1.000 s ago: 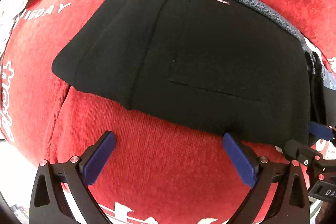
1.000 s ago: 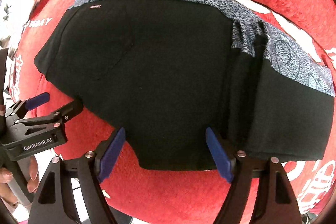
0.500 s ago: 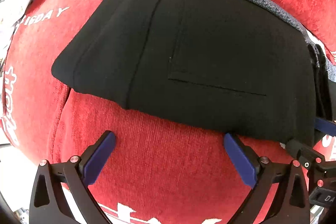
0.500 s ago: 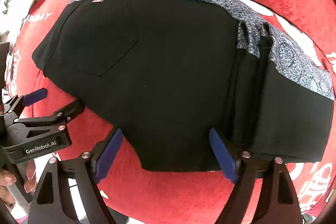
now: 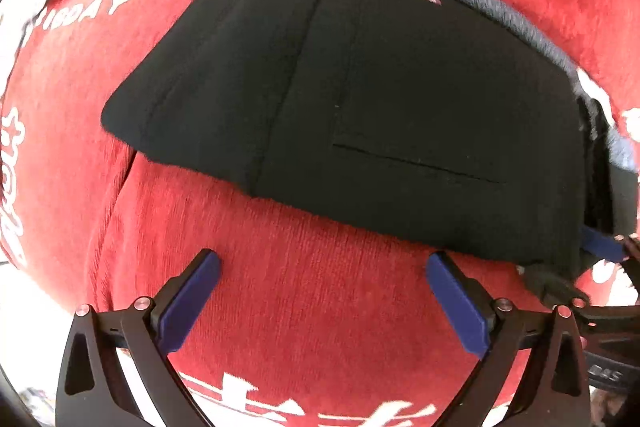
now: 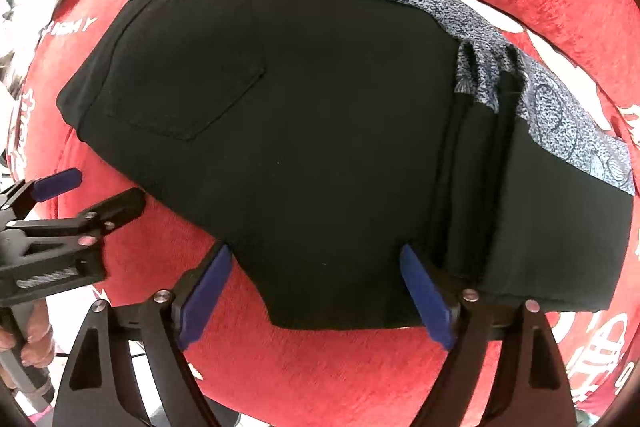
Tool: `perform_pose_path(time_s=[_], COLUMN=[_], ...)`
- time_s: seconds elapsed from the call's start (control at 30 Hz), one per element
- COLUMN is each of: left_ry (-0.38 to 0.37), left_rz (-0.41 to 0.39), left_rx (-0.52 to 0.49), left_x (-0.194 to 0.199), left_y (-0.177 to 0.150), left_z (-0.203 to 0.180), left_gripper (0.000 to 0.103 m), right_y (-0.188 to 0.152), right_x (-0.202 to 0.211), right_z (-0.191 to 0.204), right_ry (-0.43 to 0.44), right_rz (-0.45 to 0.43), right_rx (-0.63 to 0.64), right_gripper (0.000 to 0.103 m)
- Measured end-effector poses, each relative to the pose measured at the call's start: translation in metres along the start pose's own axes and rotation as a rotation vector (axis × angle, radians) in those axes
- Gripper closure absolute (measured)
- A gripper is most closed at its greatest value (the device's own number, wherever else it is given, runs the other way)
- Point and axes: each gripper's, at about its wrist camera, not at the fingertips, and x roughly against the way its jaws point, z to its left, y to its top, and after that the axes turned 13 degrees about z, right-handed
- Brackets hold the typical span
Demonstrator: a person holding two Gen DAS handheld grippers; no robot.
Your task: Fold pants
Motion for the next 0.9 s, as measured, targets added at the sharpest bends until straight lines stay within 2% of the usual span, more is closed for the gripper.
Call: perform_pose_path(time_s=[0.1, 0.2, 0.33, 0.5, 0.7, 0.9], left_ry=[-0.060, -0.164, -0.335, -0.587, -0.678, -0.671], left_rz=[-0.036, -0.084, -0.097, -0.123, -0.117, -0.157], left_rx=[0.031, 0.054, 0.114, 0.198, 0.281, 0.314], left_x=[0.014, 0.030, 0.035, 0.029, 0.005, 0.008], left_y=[-0.002, 0.002, 0.019, 0.027, 0.025, 0.040], left_z=[0.015, 0.034, 0.064, 0.099, 0.101, 0.102], left_gripper=[0.000, 0.000, 0.000, 0.000, 0.000, 0.000], right_y=[0.000, -0.001, 0.001, 0.003, -0.001, -0.004], right_x=[-0.001, -0.003, -0.007, -0.010, -0.015, -0.021], right_z=[0.001, 0.003, 0.007, 0.009, 0.018, 0.027], right_ry=[-0.006, -0.011, -0.013, -0.009, -0.031, -0.043], right_rz=[0.001, 0.002, 0.007, 0.009, 0.011, 0.010], right_rx=[0.002, 0.003, 0.005, 0.002, 0.021, 0.031], right_gripper=[0.014, 0.013, 0.010, 0.008, 0.007, 0.006])
